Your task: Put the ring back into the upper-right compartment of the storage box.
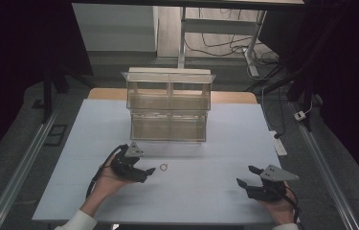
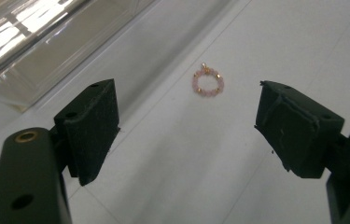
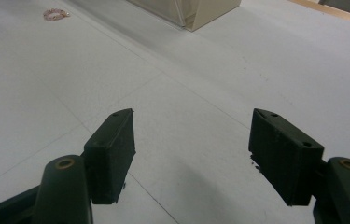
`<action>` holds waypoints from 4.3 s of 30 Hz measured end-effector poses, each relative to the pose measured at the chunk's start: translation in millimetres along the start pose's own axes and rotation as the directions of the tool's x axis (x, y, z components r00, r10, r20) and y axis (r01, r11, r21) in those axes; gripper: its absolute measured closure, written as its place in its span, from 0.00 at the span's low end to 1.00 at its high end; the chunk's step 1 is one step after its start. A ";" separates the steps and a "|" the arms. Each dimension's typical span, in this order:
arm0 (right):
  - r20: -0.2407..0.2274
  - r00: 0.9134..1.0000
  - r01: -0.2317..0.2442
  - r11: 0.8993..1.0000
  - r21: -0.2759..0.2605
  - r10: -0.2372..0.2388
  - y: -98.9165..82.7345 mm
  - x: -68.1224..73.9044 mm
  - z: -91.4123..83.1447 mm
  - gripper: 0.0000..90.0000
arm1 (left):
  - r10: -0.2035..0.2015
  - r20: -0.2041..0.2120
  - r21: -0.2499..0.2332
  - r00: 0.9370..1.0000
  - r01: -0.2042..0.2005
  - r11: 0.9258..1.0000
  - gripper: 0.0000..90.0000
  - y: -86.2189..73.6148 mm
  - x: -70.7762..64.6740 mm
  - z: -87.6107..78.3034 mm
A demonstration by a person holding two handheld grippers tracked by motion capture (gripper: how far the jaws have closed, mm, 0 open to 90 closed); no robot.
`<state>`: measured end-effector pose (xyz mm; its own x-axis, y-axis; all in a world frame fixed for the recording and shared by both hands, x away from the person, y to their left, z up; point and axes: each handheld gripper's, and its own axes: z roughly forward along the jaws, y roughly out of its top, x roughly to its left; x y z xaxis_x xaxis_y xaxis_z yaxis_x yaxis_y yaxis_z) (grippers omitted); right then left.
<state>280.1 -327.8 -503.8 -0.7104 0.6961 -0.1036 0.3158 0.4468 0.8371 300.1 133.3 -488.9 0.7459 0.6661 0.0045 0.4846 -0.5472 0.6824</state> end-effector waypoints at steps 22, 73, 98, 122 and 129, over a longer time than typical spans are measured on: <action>0.013 1.000 -0.006 1.000 0.016 0.006 -3.6 -2.0 0.2 0.34 | -0.008 0.038 0.053 0.999 0.006 0.999 0.28 26.6 5.5 29.9; 0.034 0.999 0.008 0.999 0.045 -0.009 -5.0 -2.1 0.7 0.35 | 0.016 0.087 0.228 0.996 -0.036 0.973 0.77 37.0 7.0 74.2; 0.042 0.999 0.007 0.999 0.049 -0.009 -6.0 -3.1 0.7 0.35 | -0.007 0.102 0.230 0.995 -0.016 0.973 0.96 38.0 5.2 74.8; 0.042 0.999 0.009 0.999 0.043 -0.011 -6.1 -3.1 -0.6 0.35 | -0.001 0.158 0.065 0.987 -0.010 0.998 0.96 43.5 6.3 41.3; 0.043 0.999 0.010 0.999 0.046 -0.012 -6.3 -3.3 -0.9 0.35 | -0.015 0.172 0.020 0.985 0.012 1.000 0.96 44.6 5.8 30.1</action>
<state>279.9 -333.4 -508.3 -0.6863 0.7143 -0.1368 0.3371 0.4791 0.8105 339.8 97.5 -480.4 0.8060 0.5771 -0.1317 0.5024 -0.5493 0.6677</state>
